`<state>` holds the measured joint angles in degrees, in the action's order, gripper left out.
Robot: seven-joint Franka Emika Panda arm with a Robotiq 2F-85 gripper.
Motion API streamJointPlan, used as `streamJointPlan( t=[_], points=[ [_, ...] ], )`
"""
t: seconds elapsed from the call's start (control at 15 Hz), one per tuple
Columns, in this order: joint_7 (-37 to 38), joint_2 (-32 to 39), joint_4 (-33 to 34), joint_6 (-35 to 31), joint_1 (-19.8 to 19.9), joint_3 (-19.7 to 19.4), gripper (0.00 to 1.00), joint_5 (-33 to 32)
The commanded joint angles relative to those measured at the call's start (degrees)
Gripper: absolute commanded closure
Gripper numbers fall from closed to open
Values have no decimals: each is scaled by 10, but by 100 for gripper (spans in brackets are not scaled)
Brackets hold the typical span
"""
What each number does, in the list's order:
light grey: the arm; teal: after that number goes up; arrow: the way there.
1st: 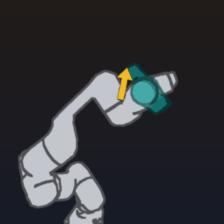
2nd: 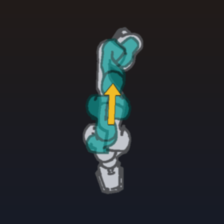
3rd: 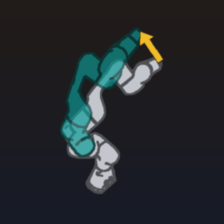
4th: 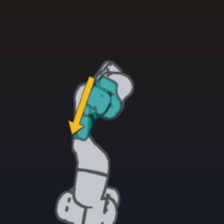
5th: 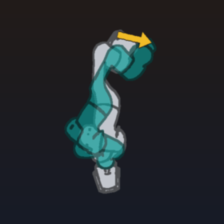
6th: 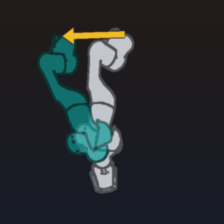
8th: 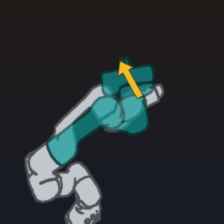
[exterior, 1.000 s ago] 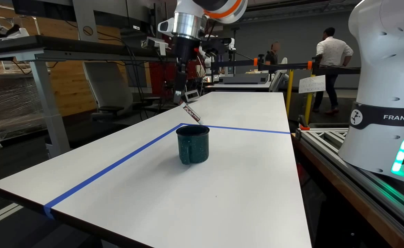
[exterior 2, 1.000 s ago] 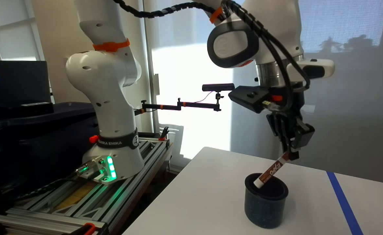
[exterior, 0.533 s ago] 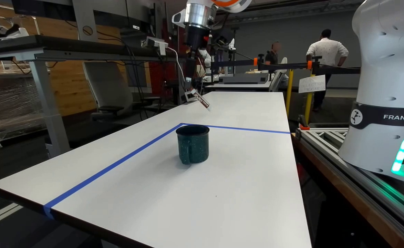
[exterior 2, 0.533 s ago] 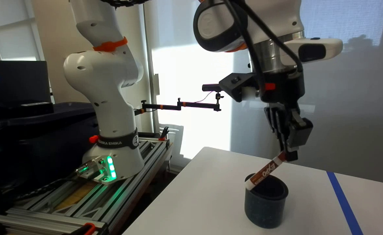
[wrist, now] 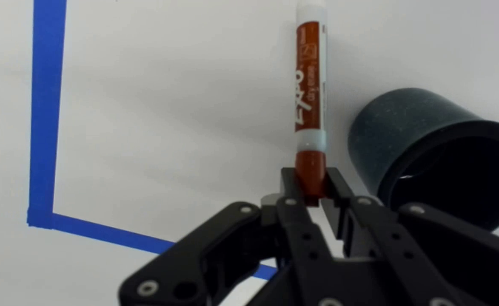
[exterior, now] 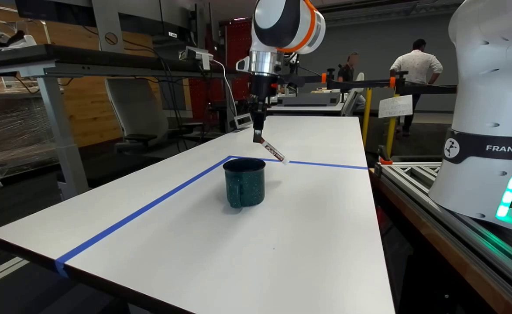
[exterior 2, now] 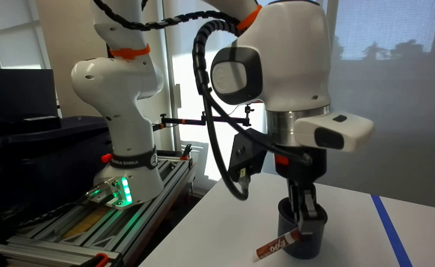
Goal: Remove the marker from the cup and put it on the table
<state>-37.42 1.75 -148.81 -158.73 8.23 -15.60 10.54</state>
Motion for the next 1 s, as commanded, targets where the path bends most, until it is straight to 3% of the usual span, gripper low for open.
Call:
streamJointPlan(
  t=[0.0, 0.47, 0.8, 0.87, 0.93],
  points=[
    [-47, 60, 11, -59, 6, 7, 95, 63],
    [-182, 148, 58, -115, 69, 87, 95, 211],
    [-269, 186, 92, -149, 130, 157, 95, 263],
    [-280, 187, 95, -157, 140, 169, 56, 268],
    [-288, 187, 97, -157, 149, 180, 54, 273]
  ],
)
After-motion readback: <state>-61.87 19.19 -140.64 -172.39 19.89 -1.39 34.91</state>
